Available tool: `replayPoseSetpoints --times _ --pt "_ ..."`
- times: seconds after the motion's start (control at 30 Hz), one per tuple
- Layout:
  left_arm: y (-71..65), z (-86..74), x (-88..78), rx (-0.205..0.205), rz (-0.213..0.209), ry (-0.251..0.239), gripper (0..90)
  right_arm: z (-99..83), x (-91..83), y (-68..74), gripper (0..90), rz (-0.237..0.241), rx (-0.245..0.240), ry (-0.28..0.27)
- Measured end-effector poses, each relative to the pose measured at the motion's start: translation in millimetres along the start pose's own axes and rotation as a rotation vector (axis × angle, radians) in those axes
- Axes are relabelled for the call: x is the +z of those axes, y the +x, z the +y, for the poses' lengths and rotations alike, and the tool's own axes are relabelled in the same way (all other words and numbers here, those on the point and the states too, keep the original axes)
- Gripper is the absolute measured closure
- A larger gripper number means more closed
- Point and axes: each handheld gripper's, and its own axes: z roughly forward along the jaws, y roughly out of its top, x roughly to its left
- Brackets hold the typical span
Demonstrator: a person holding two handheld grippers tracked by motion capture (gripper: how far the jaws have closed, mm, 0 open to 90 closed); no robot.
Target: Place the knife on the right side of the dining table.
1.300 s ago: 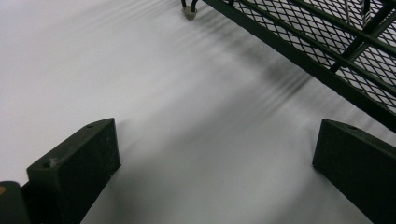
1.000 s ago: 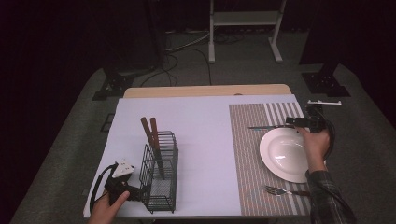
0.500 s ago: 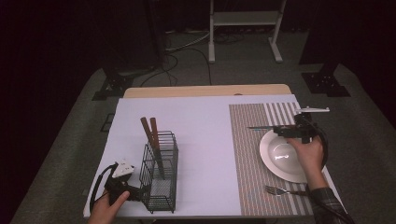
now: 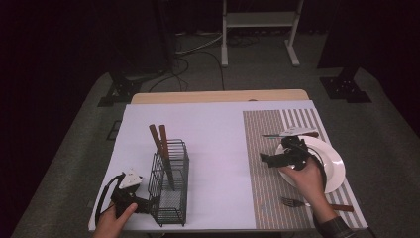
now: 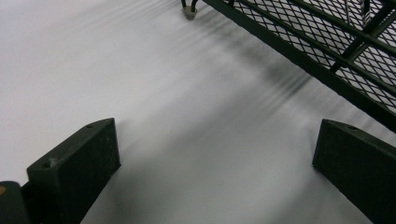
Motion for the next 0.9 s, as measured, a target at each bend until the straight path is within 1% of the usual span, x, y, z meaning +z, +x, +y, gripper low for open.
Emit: replayPoseSetpoints --times 0.03,0.07,0.2,0.23,0.27,0.4,0.53,0.6,0.73,0.8,0.83,0.87,0.9 --pt "0.0 0.0 0.0 0.0 0.0 0.0 0.0 0.0 0.0 0.0 0.0 0.0 0.0 0.0" --pt "0.0 0.0 0.0 0.0 0.0 0.0 0.0 0.1 4.9 14.5 0.0 0.031 -0.035 0.006" --pt "0.0 0.0 0.0 0.0 0.0 0.0 0.0 0.4 15.3 37.0 0.0 0.079 -0.08 0.026" --pt "0.0 0.0 0.0 0.0 0.0 0.0 0.0 0.4 15.3 37.0 0.0 0.079 -0.08 0.026" --pt "0.0 0.0 0.0 0.0 0.0 0.0 0.0 0.6 20.3 50.9 0.0 0.105 -0.109 0.039" --pt "0.0 0.0 0.0 0.0 0.0 0.0 0.0 -1.4 28.1 73.8 0.0 0.156 -0.158 0.055" --pt "0.0 0.0 0.0 0.0 0.0 0.0 0.0 -5.5 38.2 97.5 0.0 0.204 -0.223 0.064" --pt "0.0 0.0 0.0 0.0 0.0 0.0 0.0 -8.1 43.8 108.3 0.0 0.222 -0.251 0.078" --pt "0.1 0.0 0.0 0.0 0.0 0.001 0.0 -14.3 54.7 125.5 0.0 0.257 -0.298 0.1" --pt "0.1 0.0 0.0 0.0 0.0 0.001 0.0 -16.6 58.3 130.6 0.0 0.272 -0.312 0.109" --pt "0.1 0.0 0.0 0.0 0.0 0.001 0.0 -16.6 58.3 130.6 0.0 0.272 -0.312 0.109" --pt "0.1 0.0 0.0 0.0 0.0 0.001 0.0 -19.5 61.8 136.1 0.0 0.277 -0.334 0.106" --pt "0.1 0.0 0.0 0.0 0.0 0.0 0.0 -20.4 62.8 137.7 0.0 0.28 -0.339 0.106"
